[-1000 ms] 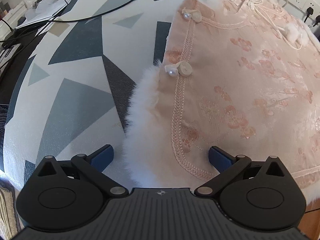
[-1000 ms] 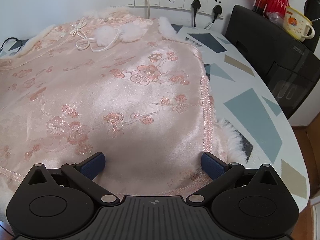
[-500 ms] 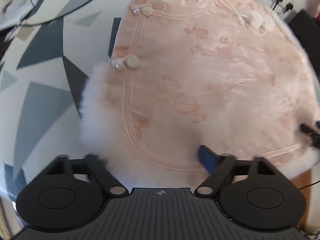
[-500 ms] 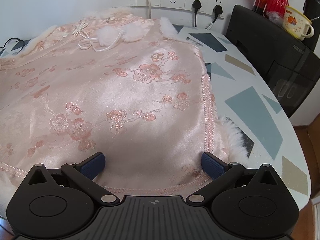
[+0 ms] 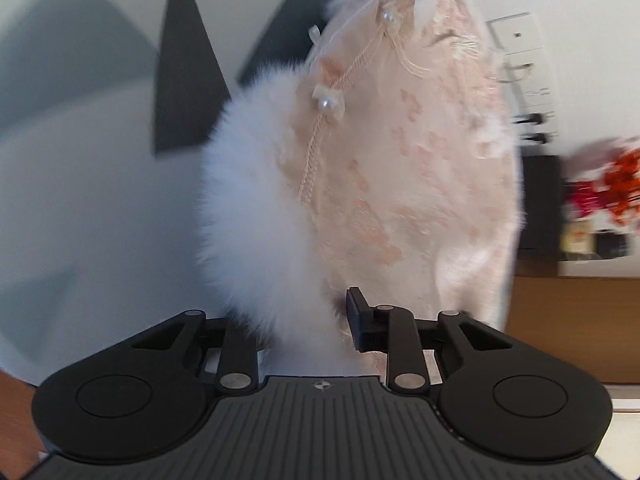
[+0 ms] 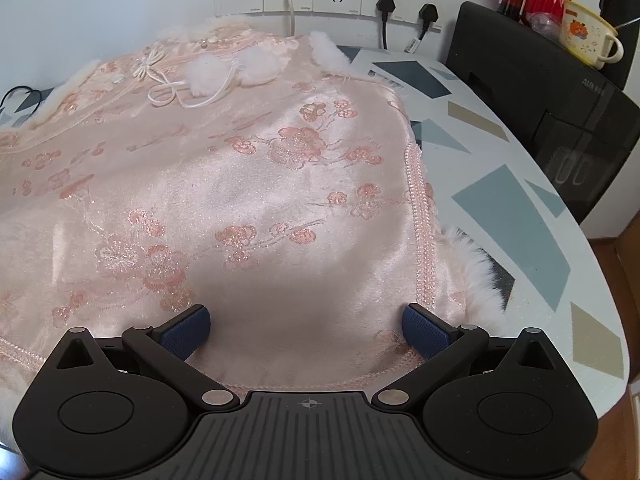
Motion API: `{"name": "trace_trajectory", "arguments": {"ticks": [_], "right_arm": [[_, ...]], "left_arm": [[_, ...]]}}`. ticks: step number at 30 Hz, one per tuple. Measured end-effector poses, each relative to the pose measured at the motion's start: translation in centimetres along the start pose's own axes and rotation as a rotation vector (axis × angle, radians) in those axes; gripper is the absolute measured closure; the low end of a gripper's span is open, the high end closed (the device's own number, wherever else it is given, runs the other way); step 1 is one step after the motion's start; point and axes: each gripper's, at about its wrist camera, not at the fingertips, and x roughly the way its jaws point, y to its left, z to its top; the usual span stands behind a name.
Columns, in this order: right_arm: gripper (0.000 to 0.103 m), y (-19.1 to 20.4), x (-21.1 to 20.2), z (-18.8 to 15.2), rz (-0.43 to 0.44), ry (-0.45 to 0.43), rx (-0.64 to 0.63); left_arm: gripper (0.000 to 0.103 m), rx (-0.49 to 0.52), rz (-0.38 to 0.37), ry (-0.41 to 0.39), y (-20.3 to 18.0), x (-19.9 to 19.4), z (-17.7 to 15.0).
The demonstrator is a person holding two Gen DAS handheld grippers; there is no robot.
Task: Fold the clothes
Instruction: 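Grasp the fur trim with the left gripper and lift it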
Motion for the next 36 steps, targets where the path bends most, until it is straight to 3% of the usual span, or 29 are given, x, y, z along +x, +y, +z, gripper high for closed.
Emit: {"name": "trace_trajectory", "arguments": {"ticks": [5,10,13,20,26,30,32,34,36], "right_arm": [[0.001,-0.1,0.2,0.3,-0.001,0.004,0.002],[0.001,0.0,0.1,0.4,-0.002,0.007,0.004],[0.001,0.1,0.1,0.3,-0.005,0.005,0.008],[0.001,0.3,0.1,0.3,-0.011,0.008,0.016],[0.001,0.3,0.0,0.2,-0.012,0.003,0.019],[0.001,0.2,0.1,0.1,-0.012,0.001,0.02],[0.001,0.2,0.1,0.1,-0.011,-0.001,0.02],[0.001,0.2,0.0,0.0,-0.009,-0.003,0.018],[0.001,0.1,0.0,-0.1,-0.007,-0.006,0.016]], "left_arm": [[0.061,-0.14,-0.131,0.001,3.0,0.3,-0.6],[0.024,-0.084,-0.121,-0.043,2.6,-1.7,-1.7],[0.014,-0.109,-0.191,-0.045,2.8,-1.9,-2.6],[0.013,-0.218,-0.281,-0.091,3.4,0.7,-4.2],[0.012,-0.106,-0.266,-0.058,0.4,2.9,-4.9],[0.012,-0.085,-0.265,-0.021,-1.4,4.9,-5.6],[0.017,-0.058,-0.251,-0.059,-2.3,4.9,-5.7],[0.043,-0.023,-0.229,-0.122,-2.9,4.4,-5.8],[0.048,-0.012,-0.206,-0.183,-3.0,3.5,-5.8]]}}
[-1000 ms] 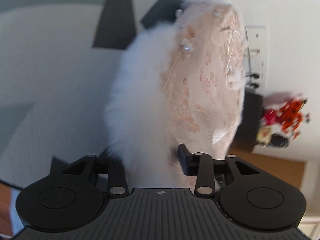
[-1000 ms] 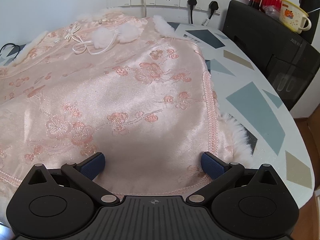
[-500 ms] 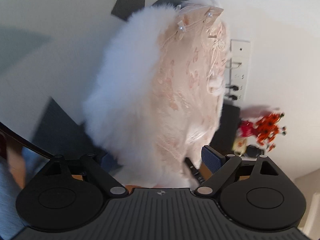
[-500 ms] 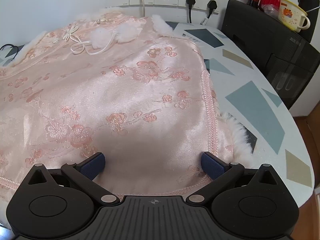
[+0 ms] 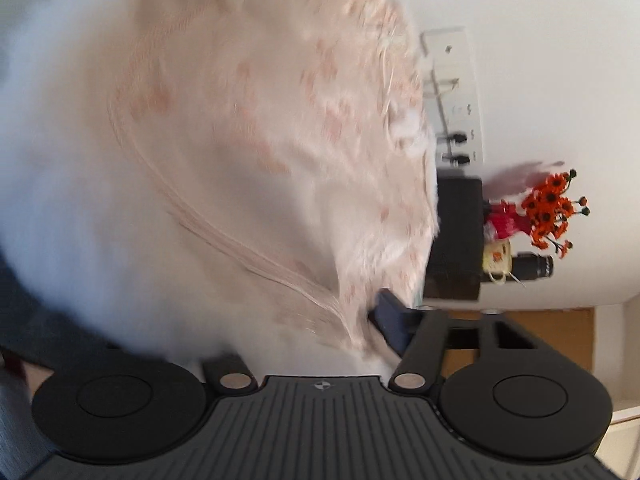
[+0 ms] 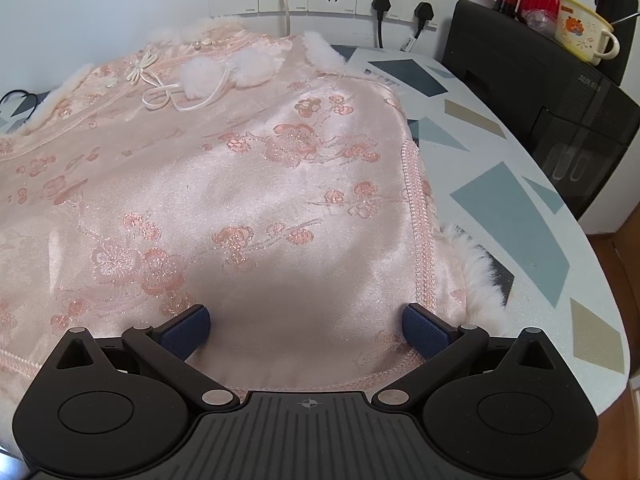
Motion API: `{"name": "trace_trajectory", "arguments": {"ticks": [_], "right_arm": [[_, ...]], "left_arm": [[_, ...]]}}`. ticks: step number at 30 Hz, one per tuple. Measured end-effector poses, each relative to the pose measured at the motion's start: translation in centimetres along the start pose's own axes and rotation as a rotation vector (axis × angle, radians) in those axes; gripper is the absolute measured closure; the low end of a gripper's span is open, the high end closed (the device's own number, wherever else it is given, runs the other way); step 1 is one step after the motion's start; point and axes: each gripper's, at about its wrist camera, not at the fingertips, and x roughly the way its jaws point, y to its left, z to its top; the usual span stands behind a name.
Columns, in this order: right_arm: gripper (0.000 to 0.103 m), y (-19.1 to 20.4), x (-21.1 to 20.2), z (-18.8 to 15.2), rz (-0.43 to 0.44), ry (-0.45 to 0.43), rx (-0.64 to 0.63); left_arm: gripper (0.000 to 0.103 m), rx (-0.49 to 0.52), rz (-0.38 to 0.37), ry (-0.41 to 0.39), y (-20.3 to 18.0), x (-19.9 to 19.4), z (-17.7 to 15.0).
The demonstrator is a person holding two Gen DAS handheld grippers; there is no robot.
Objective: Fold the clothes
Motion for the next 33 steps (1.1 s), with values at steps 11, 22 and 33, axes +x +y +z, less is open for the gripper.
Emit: {"name": "trace_trajectory", "arguments": {"ticks": [11,22,33], "right_arm": [[0.001,-0.2,-0.1,-0.1,0.019,0.0,-0.008],[0.008,-8.0,-7.6,-2.1,0.205,-0.11,0.449],[0.027,-6.2,-5.3,-7.7,0.395,0.005,0.727]], "left_arm": [[0.075,-0.163,0.09,-0.269,3.6,-5.0,1.6],[0.087,-0.005,0.266,-0.246,1.9,-4.9,1.8],[0.087,0.052,0.324,-0.214,1.2,-4.7,2.1]]}}
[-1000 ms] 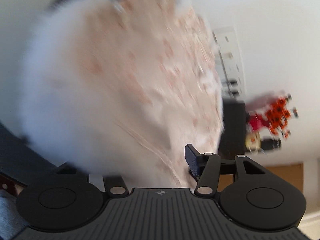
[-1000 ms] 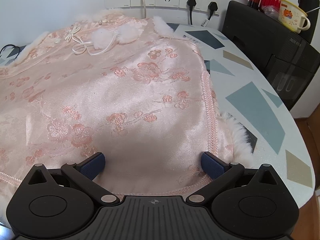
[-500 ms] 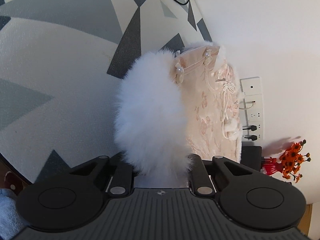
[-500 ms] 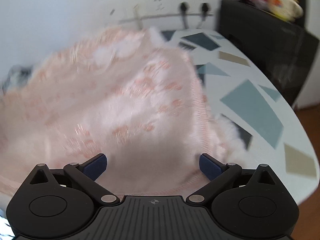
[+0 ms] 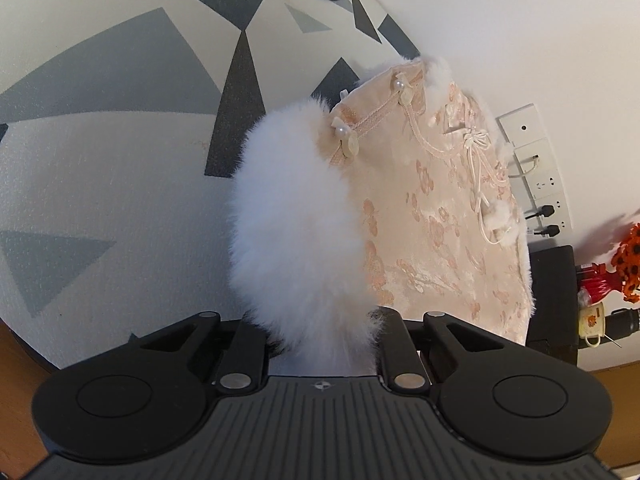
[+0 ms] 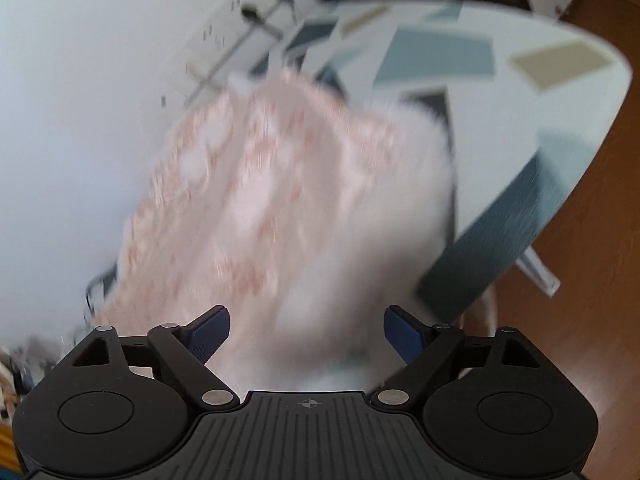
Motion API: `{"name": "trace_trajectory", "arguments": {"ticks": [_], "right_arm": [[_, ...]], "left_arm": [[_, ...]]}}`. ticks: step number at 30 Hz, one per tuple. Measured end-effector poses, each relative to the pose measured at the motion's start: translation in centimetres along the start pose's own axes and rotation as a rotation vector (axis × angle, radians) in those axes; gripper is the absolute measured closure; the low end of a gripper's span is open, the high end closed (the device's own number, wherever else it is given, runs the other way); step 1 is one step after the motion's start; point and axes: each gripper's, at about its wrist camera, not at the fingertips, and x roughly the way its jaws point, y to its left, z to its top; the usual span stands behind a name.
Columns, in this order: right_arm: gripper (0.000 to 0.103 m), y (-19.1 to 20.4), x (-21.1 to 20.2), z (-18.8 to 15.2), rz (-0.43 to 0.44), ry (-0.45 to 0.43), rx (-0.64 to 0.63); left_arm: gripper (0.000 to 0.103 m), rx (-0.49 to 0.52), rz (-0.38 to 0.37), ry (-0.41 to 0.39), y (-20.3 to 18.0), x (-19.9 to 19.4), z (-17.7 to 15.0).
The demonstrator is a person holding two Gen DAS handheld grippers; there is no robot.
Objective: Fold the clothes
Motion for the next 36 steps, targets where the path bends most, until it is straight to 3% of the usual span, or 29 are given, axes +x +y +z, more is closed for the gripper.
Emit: {"name": "trace_trajectory", "arguments": {"ticks": [5,8,12,22,23,24,26,27,30,36], "right_arm": [[0.022,0.5,1.2,0.6,0.025,-0.036,0.006],[0.046,-0.1,1.5,1.9,0.005,-0.077,0.039],[0.056,-1.7,1.9,4.0,0.017,-0.129,0.13],[0.051,2.4,6.0,4.8,0.005,-0.118,-0.02],[0.058,2.6,6.1,4.7,0.004,-0.101,-0.024],[0.072,2.7,6.3,4.6,0.004,-0.073,-0.023],[0.092,2.8,6.1,4.5,-0.008,-0.045,-0.032],[0.095,2.9,5.6,4.4,-0.001,-0.047,-0.035],[0.098,3.0,3.4,3.8,0.039,-0.062,-0.041],[0.099,4.6,-2.6,2.1,0.118,-0.077,-0.107]], "left_arm": [[0.087,0.071,0.041,0.003,-0.5,0.0,-0.1],[0.087,0.084,0.048,0.003,-0.6,0.1,-0.1],[0.087,0.089,0.043,0.005,-0.5,0.2,0.0],[0.089,0.134,0.076,-0.008,-1.2,0.2,0.0],[0.09,0.141,0.085,-0.021,-1.4,-0.1,0.0],[0.09,0.15,0.091,-0.04,-1.4,-0.4,-0.1],[0.091,0.147,0.063,-0.077,-1.2,-1.5,-0.1],[0.091,0.136,0.037,-0.09,-1.0,-2.1,-0.1],[0.092,0.106,-0.048,-0.116,-0.2,-4.3,-0.4],[0.092,0.166,-0.191,-0.137,0.3,-10.1,-2.4]]}}
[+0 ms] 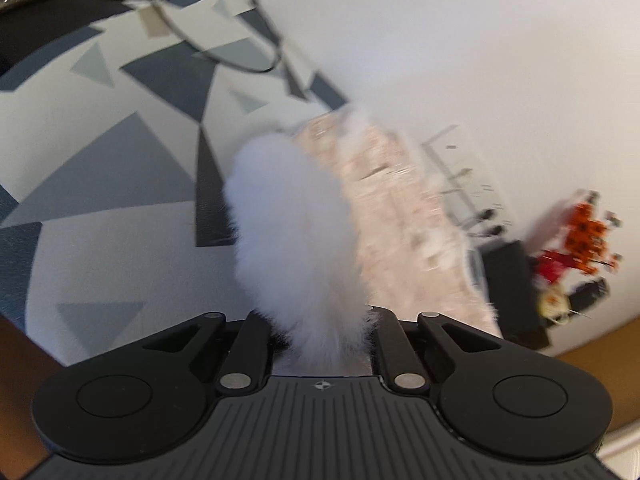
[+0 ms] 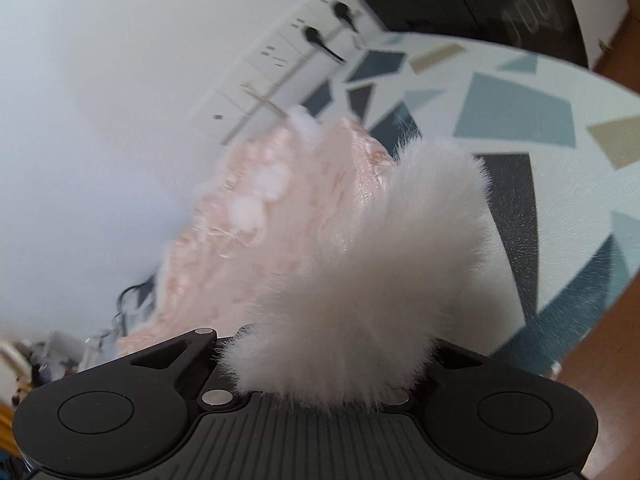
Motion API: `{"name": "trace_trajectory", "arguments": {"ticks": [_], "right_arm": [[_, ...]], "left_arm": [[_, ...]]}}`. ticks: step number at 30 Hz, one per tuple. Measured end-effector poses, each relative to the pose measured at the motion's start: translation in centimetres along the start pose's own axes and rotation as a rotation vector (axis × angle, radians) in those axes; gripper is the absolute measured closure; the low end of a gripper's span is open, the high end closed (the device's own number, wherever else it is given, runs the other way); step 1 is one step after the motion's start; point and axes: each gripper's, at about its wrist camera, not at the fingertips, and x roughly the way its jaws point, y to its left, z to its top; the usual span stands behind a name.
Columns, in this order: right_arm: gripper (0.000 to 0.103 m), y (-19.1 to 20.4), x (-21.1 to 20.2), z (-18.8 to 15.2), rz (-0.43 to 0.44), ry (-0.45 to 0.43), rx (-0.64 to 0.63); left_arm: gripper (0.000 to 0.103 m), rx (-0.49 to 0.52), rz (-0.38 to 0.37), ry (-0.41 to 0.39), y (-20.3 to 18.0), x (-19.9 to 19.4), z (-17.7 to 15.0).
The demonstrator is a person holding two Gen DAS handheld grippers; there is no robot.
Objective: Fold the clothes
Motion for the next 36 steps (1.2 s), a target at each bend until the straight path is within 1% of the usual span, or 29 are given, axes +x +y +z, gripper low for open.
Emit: {"name": "trace_trajectory", "arguments": {"ticks": [3,5,9,11,13,16,19,21,23,27,33,36], "right_arm": [[0.099,0.7,-3.1,-0.5,0.019,0.001,0.007],[0.099,1.0,-5.0,-1.1,0.023,0.002,0.026],[0.099,1.2,-7.5,-1.9,-0.007,0.018,0.076],[0.099,1.7,-8.3,-2.2,-0.012,0.015,0.094],[0.099,2.5,-8.3,-1.5,-0.003,-0.001,0.103],[0.099,4.1,-7.8,0.7,0.008,-0.023,0.108],[0.099,5.8,-6.7,3.3,-0.015,-0.029,0.12],[0.099,6.7,-6.0,4.9,-0.02,-0.035,0.129],[0.099,7.4,-4.9,6.5,-0.016,-0.047,0.127],[0.099,7.8,-1.3,9.9,-0.015,-0.043,0.129],[0.099,6.3,7.1,15.2,-0.04,0.001,0.167],[0.099,4.6,12.2,17.2,-0.071,0.031,0.198]], "left_arm": [[0.092,-0.016,-0.091,-0.01,0.0,-3.3,-0.7],[0.092,-0.059,-0.125,-0.013,0.5,-4.9,-1.4],[0.092,-0.179,-0.135,0.0,1.6,-5.6,-2.1],[0.092,-0.21,-0.143,0.0,1.6,-5.2,-1.7],[0.092,-0.217,-0.148,-0.007,1.0,-4.8,-0.8],[0.092,-0.226,-0.158,-0.025,-0.2,-4.0,1.3],[0.092,-0.254,-0.161,-0.032,-1.8,-2.7,3.7],[0.092,-0.265,-0.152,-0.042,-3.0,-1.7,5.5],[0.092,-0.264,-0.126,-0.054,-4.3,-0.3,7.3],[0.092,-0.27,-0.074,-0.072,-6.2,3.2,10.4],[0.092,-0.32,0.033,-0.087,-7.3,10.7,14.9],[0.092,-0.305,0.121,-0.077,-7.3,15.5,16.7]]}}
